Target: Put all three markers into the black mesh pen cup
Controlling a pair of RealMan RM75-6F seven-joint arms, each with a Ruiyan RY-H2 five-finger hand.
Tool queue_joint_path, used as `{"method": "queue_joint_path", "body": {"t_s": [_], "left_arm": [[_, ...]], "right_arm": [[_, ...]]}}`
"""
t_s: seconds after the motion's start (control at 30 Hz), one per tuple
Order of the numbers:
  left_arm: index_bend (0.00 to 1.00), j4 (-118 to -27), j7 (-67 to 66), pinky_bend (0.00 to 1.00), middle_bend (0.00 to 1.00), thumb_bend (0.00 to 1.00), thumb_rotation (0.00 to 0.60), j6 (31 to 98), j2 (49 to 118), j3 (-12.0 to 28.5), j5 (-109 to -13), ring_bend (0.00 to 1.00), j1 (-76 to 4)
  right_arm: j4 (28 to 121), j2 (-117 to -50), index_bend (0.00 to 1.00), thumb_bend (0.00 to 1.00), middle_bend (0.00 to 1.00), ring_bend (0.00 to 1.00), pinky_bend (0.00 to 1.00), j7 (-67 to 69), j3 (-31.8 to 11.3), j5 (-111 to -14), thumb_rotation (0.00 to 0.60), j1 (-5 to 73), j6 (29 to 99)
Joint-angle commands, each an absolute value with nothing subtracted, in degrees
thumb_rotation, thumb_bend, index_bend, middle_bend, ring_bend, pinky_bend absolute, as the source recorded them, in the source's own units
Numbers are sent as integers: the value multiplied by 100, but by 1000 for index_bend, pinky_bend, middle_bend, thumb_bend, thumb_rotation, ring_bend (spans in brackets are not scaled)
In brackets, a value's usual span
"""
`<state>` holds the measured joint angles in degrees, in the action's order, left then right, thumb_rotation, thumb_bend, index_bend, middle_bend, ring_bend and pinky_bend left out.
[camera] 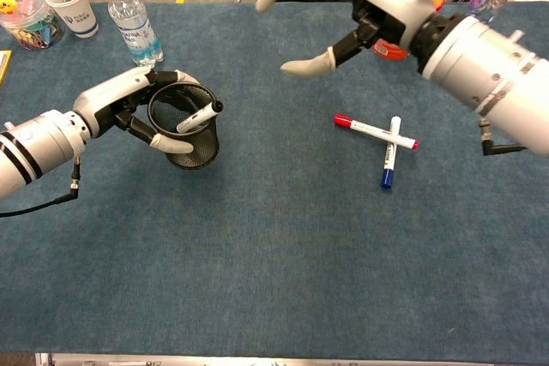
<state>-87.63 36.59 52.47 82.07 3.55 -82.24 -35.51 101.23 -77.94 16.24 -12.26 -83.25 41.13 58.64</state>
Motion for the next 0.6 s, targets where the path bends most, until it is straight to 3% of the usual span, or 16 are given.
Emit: {"method": "queue_joint_path", "body": {"t_s": [0.03,0.27,0.6], "left_arm": [[304,-8775,3652,234,349,109,600,5285,8167,307,-8271,333,-3516],[304,-8828,3548,234,349,109,600,5375,8054,174,-8401,332,-3441],[304,-8939,3481,234,349,109,600,5489,7921,100,-8443,332,-3347]], "right_arm": [[9951,-7236,446,172,287,124,118,1349,-821,-8896,600,3900,5990],[9523,-6707,491,175,291,126,118,804,-188,-9767,600,3757,6049],[8614,-6814,491,175,291,126,118,445,176,-10027,600,3682,5982]]}}
